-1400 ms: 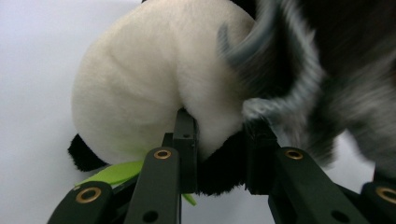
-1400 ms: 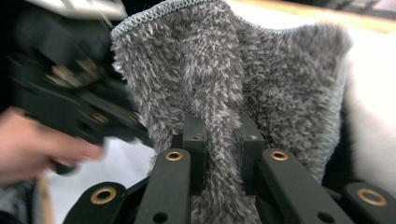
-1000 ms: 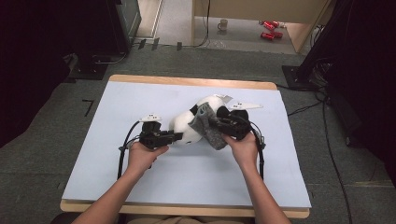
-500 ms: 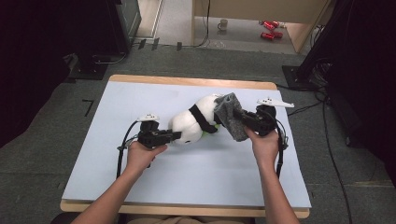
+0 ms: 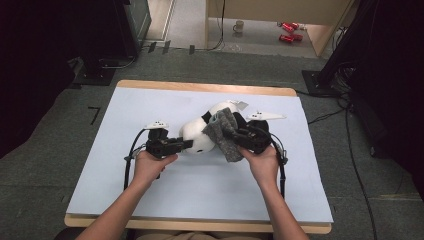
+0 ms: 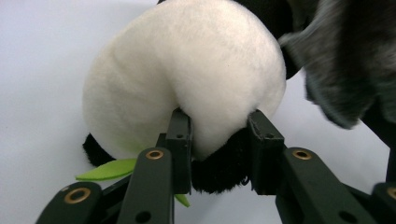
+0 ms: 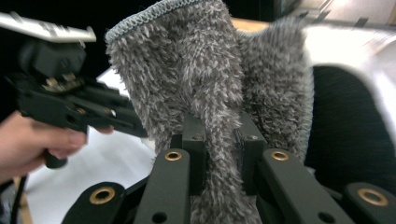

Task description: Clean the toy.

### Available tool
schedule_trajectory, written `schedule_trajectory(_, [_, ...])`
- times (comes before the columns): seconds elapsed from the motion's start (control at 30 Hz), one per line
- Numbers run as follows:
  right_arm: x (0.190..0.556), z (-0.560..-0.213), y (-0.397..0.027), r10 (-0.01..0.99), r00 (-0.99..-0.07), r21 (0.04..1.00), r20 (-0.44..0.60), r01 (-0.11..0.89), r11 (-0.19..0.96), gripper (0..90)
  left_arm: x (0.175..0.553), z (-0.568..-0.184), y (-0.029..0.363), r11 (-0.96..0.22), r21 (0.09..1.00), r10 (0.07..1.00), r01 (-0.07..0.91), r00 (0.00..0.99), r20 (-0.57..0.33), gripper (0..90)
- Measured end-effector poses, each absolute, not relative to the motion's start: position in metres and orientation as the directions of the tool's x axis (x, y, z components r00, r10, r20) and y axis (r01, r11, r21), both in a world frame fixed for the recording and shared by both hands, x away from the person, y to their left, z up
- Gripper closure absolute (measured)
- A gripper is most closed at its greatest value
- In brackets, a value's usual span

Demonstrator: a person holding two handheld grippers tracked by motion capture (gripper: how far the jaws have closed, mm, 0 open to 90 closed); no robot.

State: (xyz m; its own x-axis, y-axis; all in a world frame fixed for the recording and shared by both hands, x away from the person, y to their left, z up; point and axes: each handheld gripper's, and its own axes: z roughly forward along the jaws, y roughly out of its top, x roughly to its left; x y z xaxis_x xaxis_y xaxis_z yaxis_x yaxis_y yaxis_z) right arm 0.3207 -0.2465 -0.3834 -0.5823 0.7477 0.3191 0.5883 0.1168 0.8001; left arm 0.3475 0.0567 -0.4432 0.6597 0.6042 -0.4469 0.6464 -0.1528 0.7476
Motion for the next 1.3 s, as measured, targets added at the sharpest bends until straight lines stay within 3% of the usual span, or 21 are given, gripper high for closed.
schedule_trajectory(0.17, [0.329, -0.398, -0.246, 0.77, -0.567, 0.79, 0.293, 0.597, 0.139, 79.0, 0.347, -0.438, 0.06, -0.211, 0.75, 0.575, 0.627, 0.7, -0.424, 52.4])
schedule_trajectory(0.5, [0.334, -0.399, -0.257, 0.79, -0.546, 0.788, 0.278, 0.6, 0.138, 78.7, 0.364, -0.414, 0.086, -0.216, 0.807, 0.549, 0.549, 0.752, -0.365, 40.0])
schedule_trajectory(0.83, [0.338, -0.399, -0.264, 0.797, -0.539, 0.788, 0.272, 0.601, 0.137, 78.3, 0.398, -0.417, 0.067, -0.321, 0.771, 0.461, 0.55, 0.802, -0.38, 36.5])
schedule_trajectory(1.03, [0.342, -0.401, -0.264, 0.805, -0.531, 0.787, 0.265, 0.601, 0.138, 77.8, 0.4, -0.423, 0.044, -0.411, 0.775, 0.42, 0.479, 0.855, -0.306, 29.5])
schedule_trajectory(1.13, [0.344, -0.402, -0.265, 0.812, -0.523, 0.784, 0.26, 0.606, 0.139, 77.9, 0.402, -0.432, 0.037, -0.408, 0.759, 0.401, 0.507, 0.847, -0.35, 25.7])
schedule_trajectory(1.3, [0.346, -0.404, -0.264, 0.815, -0.515, 0.775, 0.265, 0.617, 0.138, 78.0, 0.398, -0.443, 0.033, -0.397, 0.76, 0.387, 0.514, 0.845, -0.369, 33.7])
